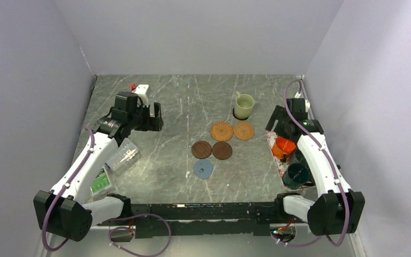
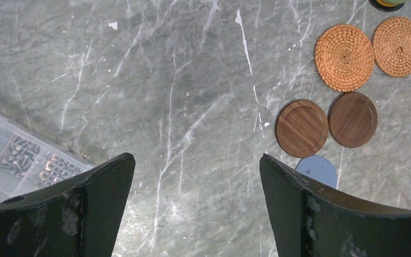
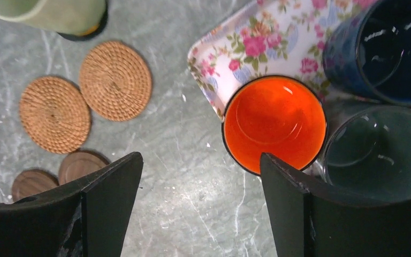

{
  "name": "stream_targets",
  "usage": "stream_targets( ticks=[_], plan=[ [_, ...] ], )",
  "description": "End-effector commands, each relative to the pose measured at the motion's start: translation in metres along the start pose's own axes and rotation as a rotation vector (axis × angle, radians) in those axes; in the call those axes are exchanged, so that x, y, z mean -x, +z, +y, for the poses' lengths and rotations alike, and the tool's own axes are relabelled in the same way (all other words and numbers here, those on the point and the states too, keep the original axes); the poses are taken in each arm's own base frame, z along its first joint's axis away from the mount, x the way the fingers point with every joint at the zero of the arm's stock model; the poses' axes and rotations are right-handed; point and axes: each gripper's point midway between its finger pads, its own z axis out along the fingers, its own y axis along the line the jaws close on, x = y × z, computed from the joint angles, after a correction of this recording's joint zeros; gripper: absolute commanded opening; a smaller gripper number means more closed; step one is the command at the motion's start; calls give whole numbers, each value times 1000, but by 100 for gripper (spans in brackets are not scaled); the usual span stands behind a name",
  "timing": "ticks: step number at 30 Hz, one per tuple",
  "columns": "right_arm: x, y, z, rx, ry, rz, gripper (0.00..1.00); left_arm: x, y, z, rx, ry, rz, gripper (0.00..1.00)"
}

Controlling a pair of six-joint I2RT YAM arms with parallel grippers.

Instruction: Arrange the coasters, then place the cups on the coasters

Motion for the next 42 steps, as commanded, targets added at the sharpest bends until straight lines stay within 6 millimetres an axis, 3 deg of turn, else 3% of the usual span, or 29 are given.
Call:
stream_targets(
  ticks=[1, 8, 13, 20, 32, 42],
  plan=[
    [6, 11, -8, -30, 101, -82, 85, 6, -2, -9, -46, -4, -16, 93],
    [-3, 43, -30, -100, 132, -44, 82, 5, 0, -9, -47, -3, -15, 93],
    [0, 65, -32, -118, 108, -31, 68, 5, 0, -9, -48, -1, -18, 93],
    [-10, 92, -35, -162, 78, 38, 50, 6, -1, -8, -43, 0, -20, 93],
    [-7, 86, -31, -131, 39, 37, 1, 4, 2, -8, -47, 1, -9, 93],
    [-2, 77, -9, -27, -153, 15, 0, 2, 5, -8, -47, 1, 2, 93]
  ],
)
